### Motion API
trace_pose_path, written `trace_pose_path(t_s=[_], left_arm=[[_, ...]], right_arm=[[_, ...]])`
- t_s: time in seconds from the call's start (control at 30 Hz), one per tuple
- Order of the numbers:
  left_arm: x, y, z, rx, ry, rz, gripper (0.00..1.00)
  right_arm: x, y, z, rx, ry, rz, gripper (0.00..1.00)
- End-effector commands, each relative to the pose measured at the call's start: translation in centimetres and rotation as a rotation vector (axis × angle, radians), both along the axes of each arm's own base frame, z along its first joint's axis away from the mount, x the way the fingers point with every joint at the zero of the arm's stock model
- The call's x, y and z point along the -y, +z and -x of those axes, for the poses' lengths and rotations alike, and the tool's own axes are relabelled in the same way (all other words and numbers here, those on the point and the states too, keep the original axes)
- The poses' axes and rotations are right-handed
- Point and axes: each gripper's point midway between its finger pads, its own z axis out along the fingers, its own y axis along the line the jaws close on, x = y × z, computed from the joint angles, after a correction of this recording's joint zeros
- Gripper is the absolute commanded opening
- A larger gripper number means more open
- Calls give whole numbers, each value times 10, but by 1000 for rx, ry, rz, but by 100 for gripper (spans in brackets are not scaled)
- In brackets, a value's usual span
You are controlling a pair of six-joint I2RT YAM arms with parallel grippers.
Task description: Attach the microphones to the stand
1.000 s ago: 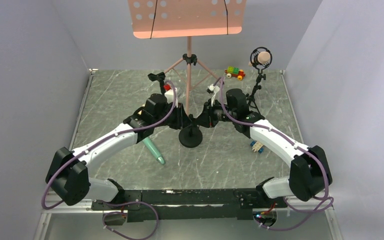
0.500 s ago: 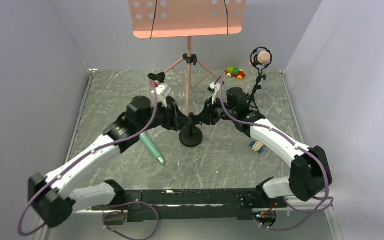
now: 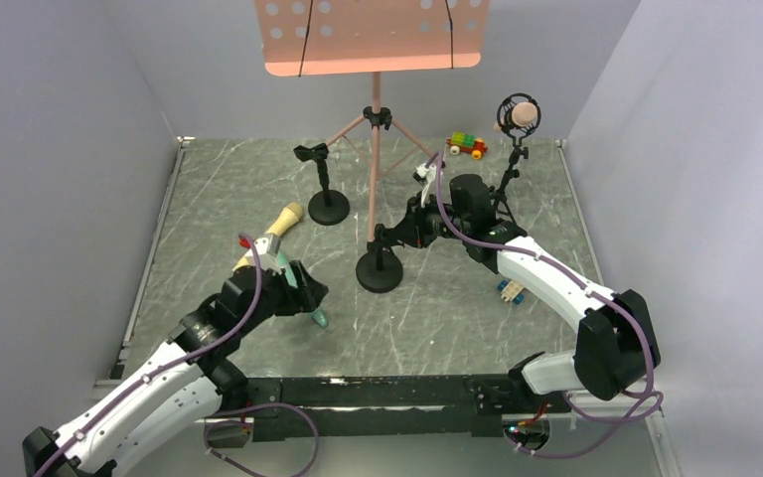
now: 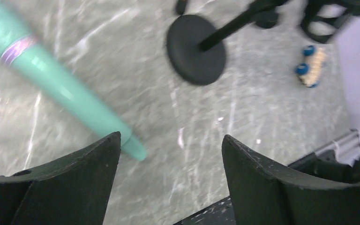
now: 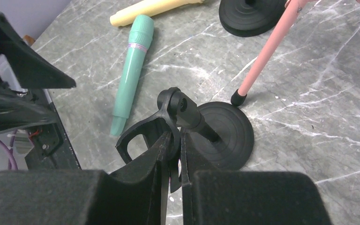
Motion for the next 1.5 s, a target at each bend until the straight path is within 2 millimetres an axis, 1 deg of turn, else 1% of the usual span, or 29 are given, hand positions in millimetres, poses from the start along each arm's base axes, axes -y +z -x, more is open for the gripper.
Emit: trace_pose_path(t_s=[0.0,0.07,0.13,0.2,0.23,0.27,0.33,0.37,0.43,0.53,0.67,0.77,0.83,0.9,1.0,1.13,1.2,1.3,1.37,1.4,1.43,1.47], left_arm=[[-30,-41,1,-190,252,-20,84],[-39,-51,1,-265,326,-75,86],[-49,-57,-2,-331,423,-140,88],[-60,-62,-6,-402,537,-214,98],[-65,-65,-9,-433,585,-252,99],[-66,-67,-14,-454,614,-289,99],[-62,-70,-32,-492,615,-327,99],[-57,-68,-44,-503,613,-318,99],[-56,-71,-62,-531,631,-326,99],[-57,-76,-78,-593,664,-325,93],[-57,-94,-83,-659,674,-363,89],[-60,-110,-81,-702,687,-393,89],[-62,-118,-79,-719,693,-412,89],[-66,-122,-79,-722,703,-428,89],[-75,-130,-82,-730,719,-432,86],[-84,-146,-87,-777,721,-447,84],[-83,-147,-89,-783,703,-461,85],[-73,-141,-92,-766,621,-433,89],[-69,-128,-90,-729,573,-417,93],[-68,-119,-87,-701,557,-417,95],[-67,-106,-82,-651,541,-416,97],[-66,-99,-76,-621,526,-423,98]], right_arm=[[6,-27,5,-57,-20,61,2],[6,-27,6,-60,-20,61,2],[6,-26,6,-58,-20,60,2],[5,-25,6,-58,-20,56,2],[5,-25,6,-58,-19,54,2],[5,-25,7,-60,-20,53,2],[5,-23,7,-59,-19,50,3],[5,-22,7,-57,-20,49,2],[6,-20,8,-50,-22,46,3],[7,-16,10,-38,-22,39,4],[7,-12,12,-29,-16,28,5],[6,-10,13,-35,-12,21,5],[5,-9,12,-35,-12,18,5],[5,-8,13,-36,-10,14,5],[5,-9,15,-40,-9,11,5],[5,-9,15,-38,-10,11,6],[6,-9,15,-35,-10,11,6],[7,-10,16,-32,-11,14,6],[7,-10,16,-33,-12,15,6],[7,-10,15,-34,-13,16,7],[7,-10,15,-34,-13,14,7],[6,-11,15,-36,-13,15,7]])
